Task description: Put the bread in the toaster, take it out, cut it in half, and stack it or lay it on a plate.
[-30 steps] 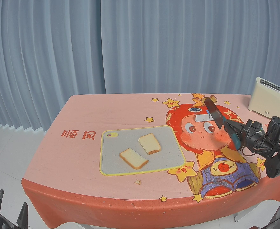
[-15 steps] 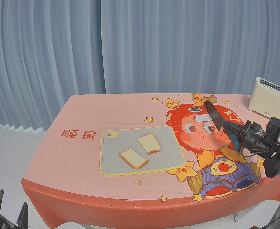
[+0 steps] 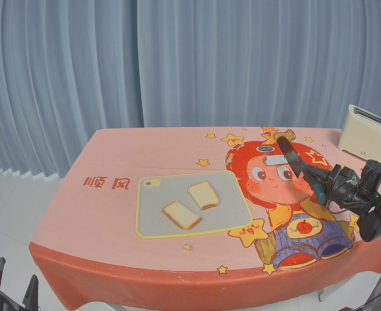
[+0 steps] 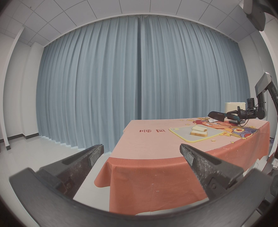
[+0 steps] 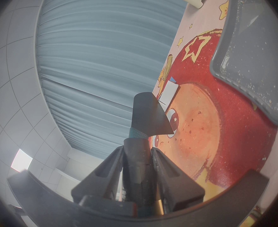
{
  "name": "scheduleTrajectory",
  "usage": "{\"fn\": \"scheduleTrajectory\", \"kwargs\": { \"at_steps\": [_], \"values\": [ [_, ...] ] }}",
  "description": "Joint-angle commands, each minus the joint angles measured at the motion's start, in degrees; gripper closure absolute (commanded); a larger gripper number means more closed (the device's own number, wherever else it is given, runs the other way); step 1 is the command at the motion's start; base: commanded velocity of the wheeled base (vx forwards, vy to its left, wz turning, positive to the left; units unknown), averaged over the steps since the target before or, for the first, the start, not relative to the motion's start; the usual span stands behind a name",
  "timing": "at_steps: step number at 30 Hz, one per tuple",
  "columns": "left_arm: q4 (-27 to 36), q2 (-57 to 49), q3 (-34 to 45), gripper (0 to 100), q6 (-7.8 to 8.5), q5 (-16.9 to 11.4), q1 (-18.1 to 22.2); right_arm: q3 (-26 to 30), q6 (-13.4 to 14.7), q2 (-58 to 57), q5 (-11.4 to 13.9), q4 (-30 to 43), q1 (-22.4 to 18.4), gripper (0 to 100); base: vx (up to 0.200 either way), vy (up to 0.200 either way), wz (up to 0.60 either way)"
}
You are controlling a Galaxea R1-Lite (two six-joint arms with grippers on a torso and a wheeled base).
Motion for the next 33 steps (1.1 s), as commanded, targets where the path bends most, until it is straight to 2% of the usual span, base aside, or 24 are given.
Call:
{"fn": "scheduleTrajectory", "kwargs": {
  "at_steps": [1,33],
  "values": [
    [0.0,-0.9,1.0,0,0.0,0.0,0.1,-0.2,0.0,-0.3,-0.1,-0.3,-0.2,100,0.0,0.0,0.0],
    [0.0,-0.9,1.0,0,0.0,0.0,0.1,-0.3,0.6,-1.4,0.0,-0.3,-0.6,100,0.0,0.0,0.0]
  ]
}}
